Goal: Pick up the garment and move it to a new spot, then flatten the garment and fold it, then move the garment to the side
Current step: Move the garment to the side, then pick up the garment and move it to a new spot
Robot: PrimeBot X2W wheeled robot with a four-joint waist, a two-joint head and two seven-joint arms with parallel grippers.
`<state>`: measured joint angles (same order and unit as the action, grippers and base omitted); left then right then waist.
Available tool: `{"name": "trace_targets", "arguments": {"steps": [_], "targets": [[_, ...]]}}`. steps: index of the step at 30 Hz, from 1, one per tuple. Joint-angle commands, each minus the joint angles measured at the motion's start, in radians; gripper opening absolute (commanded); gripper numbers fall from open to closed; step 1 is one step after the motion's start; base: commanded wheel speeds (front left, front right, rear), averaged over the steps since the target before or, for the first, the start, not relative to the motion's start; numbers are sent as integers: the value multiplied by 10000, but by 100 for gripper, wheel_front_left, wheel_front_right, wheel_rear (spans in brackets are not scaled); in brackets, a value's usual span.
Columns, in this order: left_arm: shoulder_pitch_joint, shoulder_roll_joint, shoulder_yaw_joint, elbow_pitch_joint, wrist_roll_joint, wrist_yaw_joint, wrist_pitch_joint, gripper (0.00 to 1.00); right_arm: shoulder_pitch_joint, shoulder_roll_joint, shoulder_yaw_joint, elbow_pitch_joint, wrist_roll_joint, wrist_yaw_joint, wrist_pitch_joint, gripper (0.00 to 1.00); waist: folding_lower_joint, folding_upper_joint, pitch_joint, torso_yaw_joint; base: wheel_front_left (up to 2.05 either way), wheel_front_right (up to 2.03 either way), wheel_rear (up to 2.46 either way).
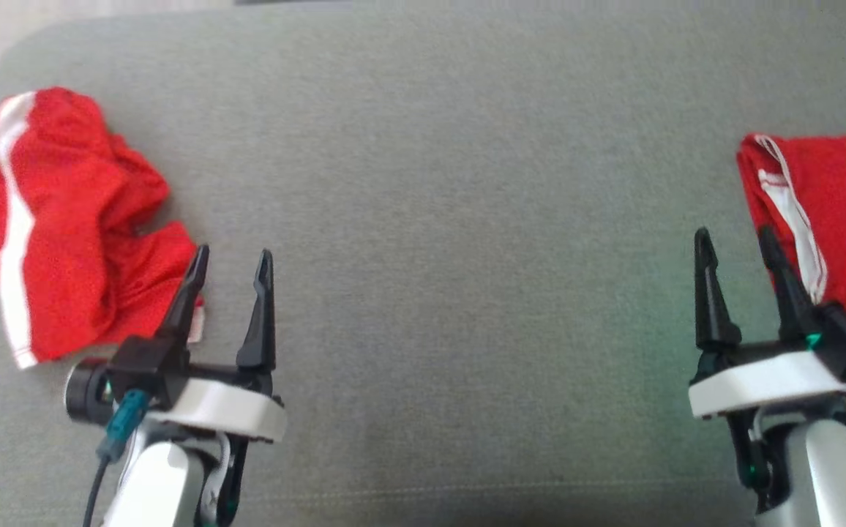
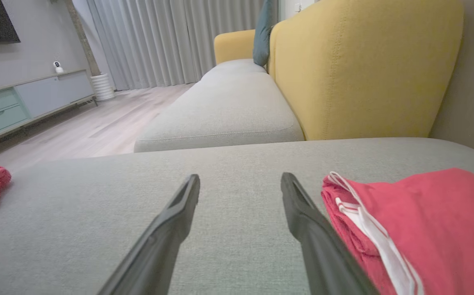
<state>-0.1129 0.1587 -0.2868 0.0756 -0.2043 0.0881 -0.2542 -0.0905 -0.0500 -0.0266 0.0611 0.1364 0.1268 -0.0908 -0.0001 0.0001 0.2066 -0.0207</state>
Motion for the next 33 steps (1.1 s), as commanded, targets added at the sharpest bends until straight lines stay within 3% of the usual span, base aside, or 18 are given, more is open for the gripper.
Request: {"name": "trace_targets", "arguments": {"steps": [1, 21, 33], "targets": [[-74, 58, 394, -223, -3, 17, -75, 100, 48, -28, 258, -443, 55, 39, 32, 100, 1, -1, -402, 376, 0, 0, 0], [982, 12, 563, 464, 137, -64, -76, 100, 1792, -4, 171, -890, 400, 39, 589, 100, 1, -1, -2030, 357, 0, 0, 0], [1055, 47, 619, 413, 177, 27, -76, 100, 1839, -3, 206, -1224, 383, 39, 687, 100, 1, -1, -2108, 350, 0, 0, 0]]}}
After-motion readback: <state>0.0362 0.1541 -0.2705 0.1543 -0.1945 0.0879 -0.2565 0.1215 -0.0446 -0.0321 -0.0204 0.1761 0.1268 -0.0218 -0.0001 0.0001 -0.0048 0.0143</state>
